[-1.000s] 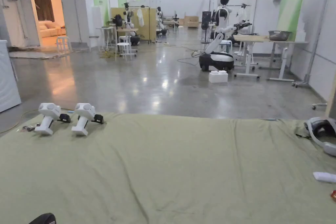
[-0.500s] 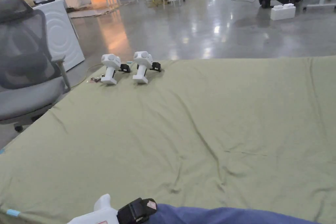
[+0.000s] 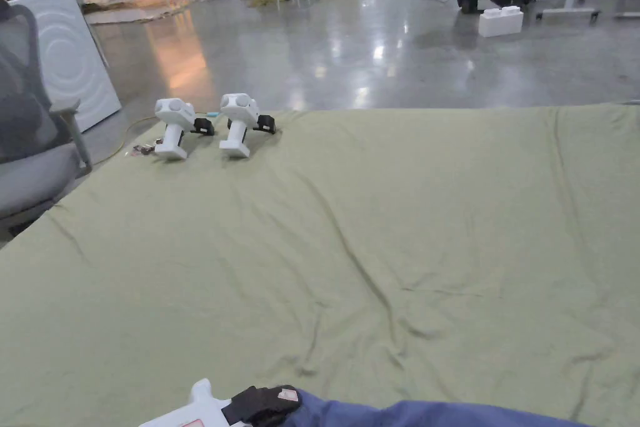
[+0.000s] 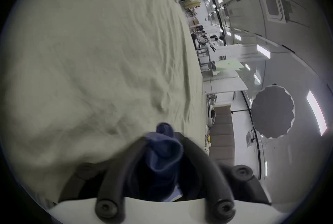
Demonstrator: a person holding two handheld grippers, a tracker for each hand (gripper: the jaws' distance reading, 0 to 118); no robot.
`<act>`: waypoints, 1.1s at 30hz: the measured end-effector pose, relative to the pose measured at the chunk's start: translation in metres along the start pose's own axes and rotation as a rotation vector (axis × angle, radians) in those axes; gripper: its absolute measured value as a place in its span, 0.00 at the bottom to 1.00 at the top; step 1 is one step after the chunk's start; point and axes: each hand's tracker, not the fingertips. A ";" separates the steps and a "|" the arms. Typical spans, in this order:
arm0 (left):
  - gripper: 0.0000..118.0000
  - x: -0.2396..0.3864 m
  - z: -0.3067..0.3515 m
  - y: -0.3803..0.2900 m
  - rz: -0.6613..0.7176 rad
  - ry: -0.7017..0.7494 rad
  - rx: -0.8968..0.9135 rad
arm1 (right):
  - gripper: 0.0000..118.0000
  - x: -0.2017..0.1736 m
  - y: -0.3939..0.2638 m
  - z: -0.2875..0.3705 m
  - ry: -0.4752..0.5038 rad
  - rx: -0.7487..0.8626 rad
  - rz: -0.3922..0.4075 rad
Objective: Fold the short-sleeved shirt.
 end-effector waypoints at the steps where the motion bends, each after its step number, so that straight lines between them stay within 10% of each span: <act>1: 0.19 -0.001 0.001 -0.004 -0.001 0.010 0.009 | 0.03 -0.001 0.000 0.000 0.001 -0.003 -0.003; 8: 0.17 0.002 0.044 0.004 0.116 -0.081 0.152 | 0.03 -0.003 0.002 0.003 0.002 -0.011 -0.002; 16: 0.17 0.103 0.117 0.021 -0.402 0.087 0.252 | 0.03 -0.008 -0.001 0.000 0.062 -0.004 0.002; 21: 0.17 0.152 0.035 -0.063 -0.505 -0.063 0.085 | 0.03 -0.009 -0.009 0.001 0.087 -0.013 -0.053; 26: 0.17 0.166 -0.088 -0.149 -0.572 0.086 -0.105 | 0.03 -0.006 -0.014 0.015 0.063 -0.006 -0.066; 27: 0.18 0.164 -0.104 -0.158 -0.537 0.095 -0.138 | 0.03 0.059 -0.015 0.023 0.045 -0.011 -0.065; 30: 0.32 0.158 -0.129 -0.177 -0.495 0.120 -0.161 | 0.03 0.078 -0.026 0.033 -0.012 -0.035 -0.075; 33: 0.81 0.158 -0.135 -0.176 -0.466 0.090 -0.213 | 0.03 0.094 -0.033 0.034 -0.046 -0.063 -0.132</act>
